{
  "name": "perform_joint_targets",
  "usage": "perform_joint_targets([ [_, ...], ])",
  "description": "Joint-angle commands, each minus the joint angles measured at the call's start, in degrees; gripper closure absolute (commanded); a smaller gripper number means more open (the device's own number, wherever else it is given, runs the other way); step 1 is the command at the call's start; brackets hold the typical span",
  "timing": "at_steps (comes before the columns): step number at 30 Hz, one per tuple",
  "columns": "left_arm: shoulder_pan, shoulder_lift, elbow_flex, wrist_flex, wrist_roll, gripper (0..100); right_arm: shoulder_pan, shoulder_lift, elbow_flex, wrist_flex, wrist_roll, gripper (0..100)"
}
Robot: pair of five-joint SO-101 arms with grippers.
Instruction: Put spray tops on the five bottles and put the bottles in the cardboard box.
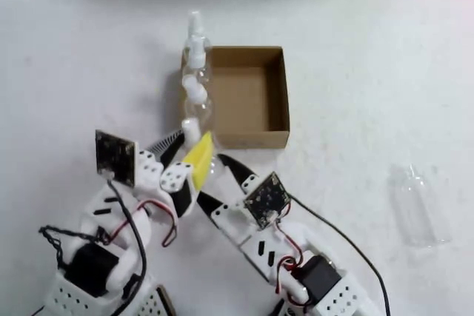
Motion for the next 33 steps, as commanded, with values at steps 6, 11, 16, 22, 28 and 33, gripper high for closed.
perform_joint_targets([
  [6,0.8,-13.8,8.4,0.1,-0.6,98,1.1,-0.5,-0.8,0.0,-0.7,98.4],
  [11,0.8,-13.1,8.4,-0.2,-0.6,98,1.1,-0.5,-0.8,0.0,-0.7,98.4],
  [16,0.8,-13.1,8.4,-0.2,-0.4,89,1.1,-0.5,-0.8,0.0,-0.7,98.4],
  [22,0.4,-13.1,8.2,-0.2,-0.2,71,1.1,-0.5,-0.6,0.1,-0.7,98.4],
  [28,0.3,-13.1,5.6,0.8,-0.2,70,1.2,-0.5,-0.5,0.1,-0.7,98.4],
  [33,0.3,-13.1,-1.7,8.5,-0.5,70,2.2,-0.5,-0.5,0.1,-0.7,98.4],
])
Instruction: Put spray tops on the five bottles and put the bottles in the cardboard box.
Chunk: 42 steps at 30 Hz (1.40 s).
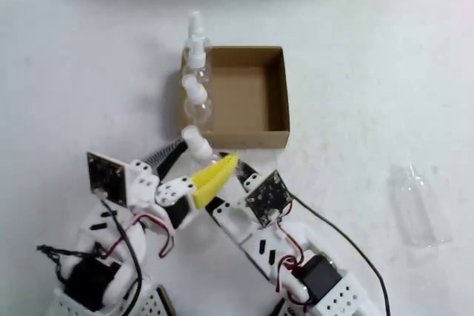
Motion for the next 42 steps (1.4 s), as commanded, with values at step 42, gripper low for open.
perform_joint_targets([
  [42,1.1,-0.8,-4.7,9.1,-0.6,98,16.3,-0.2,-10.0,-22.1,-7.3,98.4],
])
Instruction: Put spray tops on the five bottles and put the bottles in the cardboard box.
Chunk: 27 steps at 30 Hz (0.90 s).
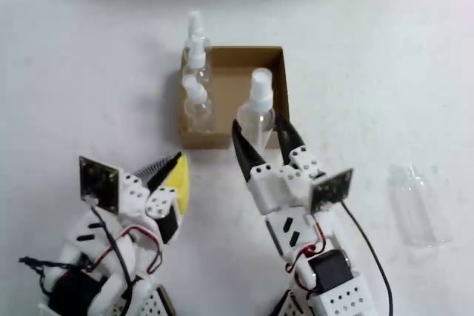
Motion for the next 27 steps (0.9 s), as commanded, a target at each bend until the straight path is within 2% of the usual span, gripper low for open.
perform_joint_targets([
  [1,0.9,0.0,2.0,-4.9,-0.6,98,-1.6,-0.2,-7.5,-2.8,0.5,98.4],
  [5,0.9,0.0,6.0,-8.0,-0.4,98,-7.7,-0.1,-11.2,-2.9,5.5,98.4],
  [10,0.9,0.0,10.0,-10.6,-0.3,98,-11.5,2.0,-14.2,-3.0,6.4,98.4],
  [13,1.0,0.0,10.5,-12.0,-0.3,98,-11.6,8.9,-18.1,-3.8,6.4,98.4],
  [23,6.2,0.0,10.8,-13.2,-0.6,98,-14.0,38.0,-30.9,-16.8,6.0,98.4],
  [27,6.2,0.0,12.1,-17.6,-0.6,98,-17.3,45.8,-31.7,-20.0,6.0,98.4],
])
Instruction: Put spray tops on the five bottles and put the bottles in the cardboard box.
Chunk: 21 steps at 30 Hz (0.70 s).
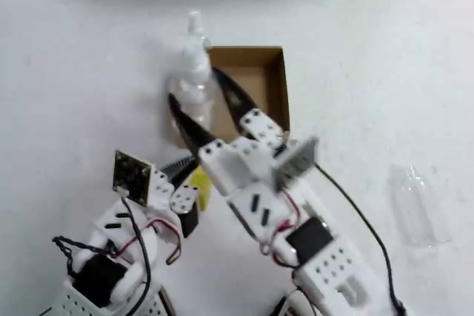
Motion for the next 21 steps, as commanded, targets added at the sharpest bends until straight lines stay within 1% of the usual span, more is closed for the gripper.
perform_joint_targets([
  [1,0.9,-0.7,1.5,-5.6,-0.6,98,-3.0,5.8,-3.8,-4.1,0.4,98.4],
  [5,0.6,-0.7,4.5,-10.8,-0.6,98,-4.7,7.9,-3.8,-5.1,0.4,98.4],
  [8,0.5,-0.7,5.3,-12.3,-0.7,98,-4.4,7.5,-3.3,-3.7,0.4,98.4],
  [11,0.5,-0.7,5.4,-12.4,-0.7,98,-4.3,5.1,-3.6,2.9,-0.1,98.4],
  [15,-1.4,-0.7,5.4,-12.4,-0.7,98,-3.3,-1.1,-4.4,12.7,-8.4,98.4],
  [18,-3.1,-0.7,5.4,-12.5,-0.7,98,-3.0,-4.0,-5.3,18.4,-8.8,98.4],
  [21,-3.2,-0.7,5.4,-12.5,-0.7,98,-2.9,-5.2,-5.4,21.1,-8.8,98.4],
])
